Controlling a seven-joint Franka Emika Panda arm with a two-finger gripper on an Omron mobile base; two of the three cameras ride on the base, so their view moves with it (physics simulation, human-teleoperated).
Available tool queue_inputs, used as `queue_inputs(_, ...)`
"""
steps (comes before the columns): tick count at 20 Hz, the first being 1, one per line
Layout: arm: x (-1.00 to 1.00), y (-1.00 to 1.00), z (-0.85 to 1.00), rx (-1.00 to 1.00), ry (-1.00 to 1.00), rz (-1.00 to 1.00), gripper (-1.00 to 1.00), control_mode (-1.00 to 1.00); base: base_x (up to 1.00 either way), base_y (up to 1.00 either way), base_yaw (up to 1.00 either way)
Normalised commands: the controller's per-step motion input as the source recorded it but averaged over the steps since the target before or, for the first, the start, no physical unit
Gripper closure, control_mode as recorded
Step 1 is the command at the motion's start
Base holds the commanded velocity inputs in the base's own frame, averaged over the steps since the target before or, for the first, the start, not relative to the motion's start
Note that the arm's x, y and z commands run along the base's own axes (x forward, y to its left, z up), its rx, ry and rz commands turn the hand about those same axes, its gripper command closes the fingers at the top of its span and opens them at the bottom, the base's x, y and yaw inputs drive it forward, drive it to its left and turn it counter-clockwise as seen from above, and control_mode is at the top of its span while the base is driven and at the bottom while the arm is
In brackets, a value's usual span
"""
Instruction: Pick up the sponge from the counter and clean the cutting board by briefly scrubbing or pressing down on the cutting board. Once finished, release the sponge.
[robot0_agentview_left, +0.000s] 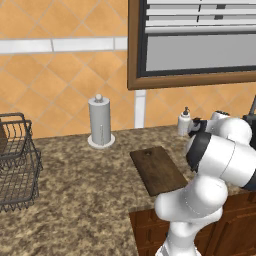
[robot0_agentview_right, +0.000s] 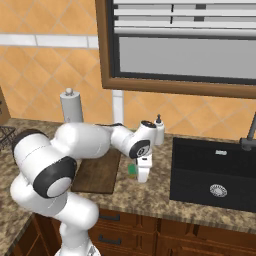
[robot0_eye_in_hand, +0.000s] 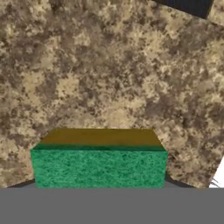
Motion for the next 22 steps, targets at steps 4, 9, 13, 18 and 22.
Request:
queue_inputs(4, 0.41, 0.00, -0.46, 0.02, -0.08, 0.00, 1.00, -1.00, 0.00, 0.00, 0.00)
queue_inputs(9, 0.27, 0.00, -0.64, 0.00, 0.00, 0.00, 1.00, -1.00, 0.00, 0.00, 0.00)
queue_inputs(13, 0.00, 0.00, -0.61, 0.00, -0.01, 0.02, 1.00, -1.00, 0.00, 0.00, 0.00)
queue_inputs(18, 0.00, 0.00, -0.52, 0.00, 0.00, 0.01, -1.00, -1.00, 0.00, 0.00, 0.00)
queue_inputs(22, 0.00, 0.00, -0.03, 0.00, 0.00, 0.00, -1.00, -1.00, 0.00, 0.00, 0.00)
